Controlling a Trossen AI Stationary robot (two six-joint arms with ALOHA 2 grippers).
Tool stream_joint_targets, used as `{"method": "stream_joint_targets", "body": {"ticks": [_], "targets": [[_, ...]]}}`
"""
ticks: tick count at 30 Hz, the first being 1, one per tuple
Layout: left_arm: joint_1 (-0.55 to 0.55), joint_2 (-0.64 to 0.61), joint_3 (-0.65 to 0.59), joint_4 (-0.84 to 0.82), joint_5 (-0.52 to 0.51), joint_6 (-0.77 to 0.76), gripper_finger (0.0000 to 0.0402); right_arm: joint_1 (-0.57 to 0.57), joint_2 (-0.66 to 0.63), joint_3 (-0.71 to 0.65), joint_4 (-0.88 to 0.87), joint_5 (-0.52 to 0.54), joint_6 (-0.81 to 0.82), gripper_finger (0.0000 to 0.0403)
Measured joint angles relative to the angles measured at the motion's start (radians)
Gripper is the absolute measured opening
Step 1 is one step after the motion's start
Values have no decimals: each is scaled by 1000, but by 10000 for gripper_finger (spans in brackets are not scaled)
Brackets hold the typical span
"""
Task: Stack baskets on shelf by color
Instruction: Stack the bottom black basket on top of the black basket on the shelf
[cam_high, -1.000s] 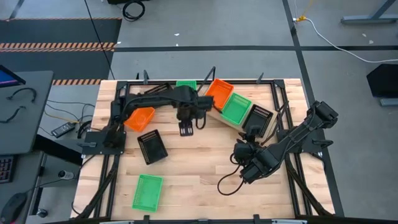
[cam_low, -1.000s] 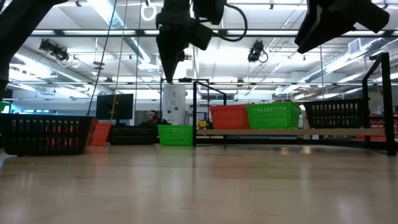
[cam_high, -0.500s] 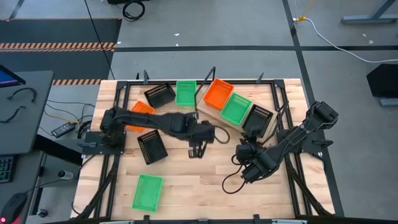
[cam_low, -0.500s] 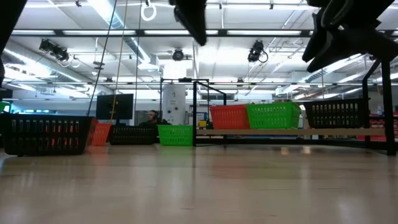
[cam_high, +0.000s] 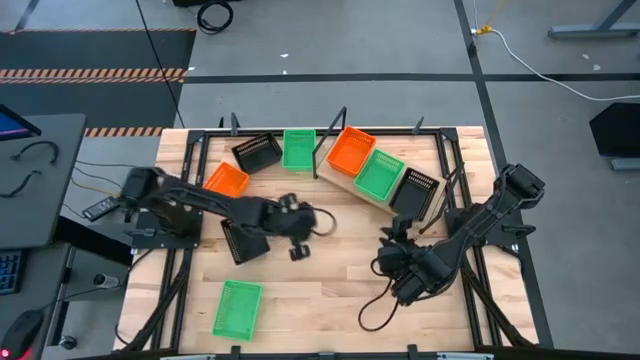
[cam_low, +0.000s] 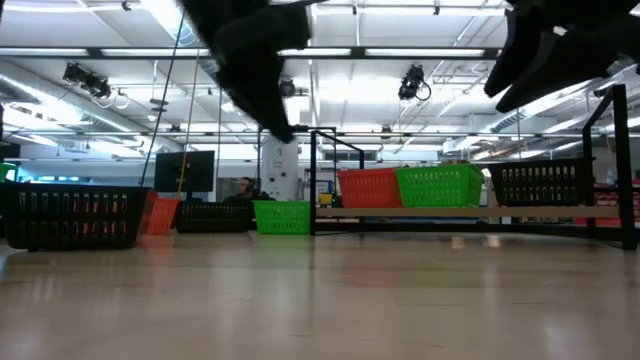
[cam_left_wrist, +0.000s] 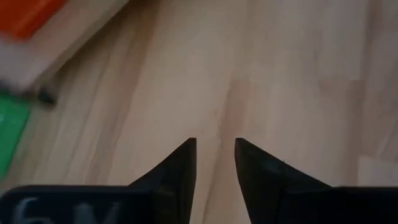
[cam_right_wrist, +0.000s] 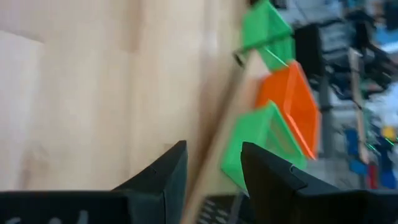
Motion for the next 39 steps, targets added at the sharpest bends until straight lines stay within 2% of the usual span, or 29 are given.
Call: {"method": "stream_joint_targets", "body": {"ticks": [3,7,10,16,20,23,32,39], "targets": [[17,-124,-139,20,29,-85,116,-32,0,0,103,-60,-125,157],[-4,-242,-228,-16,30,-206,116,-96,0,0,211,-96,-275,157],[-48,-282,-236,-67,3,-252,116,-154,0,0,328,-165,-415,157],[-90,-328,-236,-288,-148,-389,116,-260,0,0,688,-389,-709,157],[-88,-328,-236,-373,-102,-496,116,-296,0,0,897,-506,-838,157],[-93,-325,-237,-373,-59,-513,116,-308,0,0,1001,-543,-895,157],[-152,-326,-238,-396,-52,-573,116,-357,0,0,994,-545,-898,157],[-253,-322,-238,-333,48,-643,117,-396,0,0,902,-551,-811,157]]}}
